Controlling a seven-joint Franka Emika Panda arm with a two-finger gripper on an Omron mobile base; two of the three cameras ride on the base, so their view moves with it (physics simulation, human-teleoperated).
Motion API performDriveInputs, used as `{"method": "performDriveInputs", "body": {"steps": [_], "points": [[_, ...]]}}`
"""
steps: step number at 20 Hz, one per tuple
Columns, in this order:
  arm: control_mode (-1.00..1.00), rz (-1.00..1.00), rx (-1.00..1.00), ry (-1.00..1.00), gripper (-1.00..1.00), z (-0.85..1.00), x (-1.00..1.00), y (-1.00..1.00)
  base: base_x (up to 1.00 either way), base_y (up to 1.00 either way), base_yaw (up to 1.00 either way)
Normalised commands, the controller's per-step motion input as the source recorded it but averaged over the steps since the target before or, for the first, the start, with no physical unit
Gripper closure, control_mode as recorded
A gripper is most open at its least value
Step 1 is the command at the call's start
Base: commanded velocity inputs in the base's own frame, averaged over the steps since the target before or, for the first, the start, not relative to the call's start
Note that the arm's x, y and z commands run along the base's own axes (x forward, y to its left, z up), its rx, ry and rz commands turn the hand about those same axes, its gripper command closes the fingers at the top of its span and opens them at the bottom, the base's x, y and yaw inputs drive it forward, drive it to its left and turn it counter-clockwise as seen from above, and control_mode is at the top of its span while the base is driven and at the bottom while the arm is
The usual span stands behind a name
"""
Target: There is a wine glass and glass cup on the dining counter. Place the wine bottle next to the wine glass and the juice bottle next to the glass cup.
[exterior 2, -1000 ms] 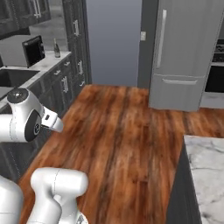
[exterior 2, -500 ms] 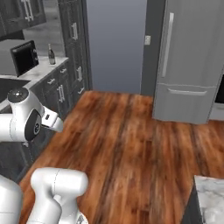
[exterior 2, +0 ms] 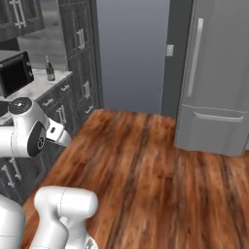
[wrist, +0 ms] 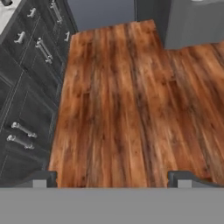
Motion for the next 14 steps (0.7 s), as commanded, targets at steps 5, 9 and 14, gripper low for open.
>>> {"method": "performDriveInputs", "body": {"steps": [5, 9, 14], "points": [[1.00, 0.00, 0.00, 0.00, -1.00, 0.00, 0.00, 0.00, 0.89, -0.15, 0.11], [1.00, 0.00, 0.00, 0.00, -1.00, 0.00, 0.00, 0.00, 0.88, -0.14, 0.14], [1.00, 0.00, 0.00, 0.00, -1.00, 0.00, 0.00, 0.00, 0.83, -0.13, 0.19]]}}
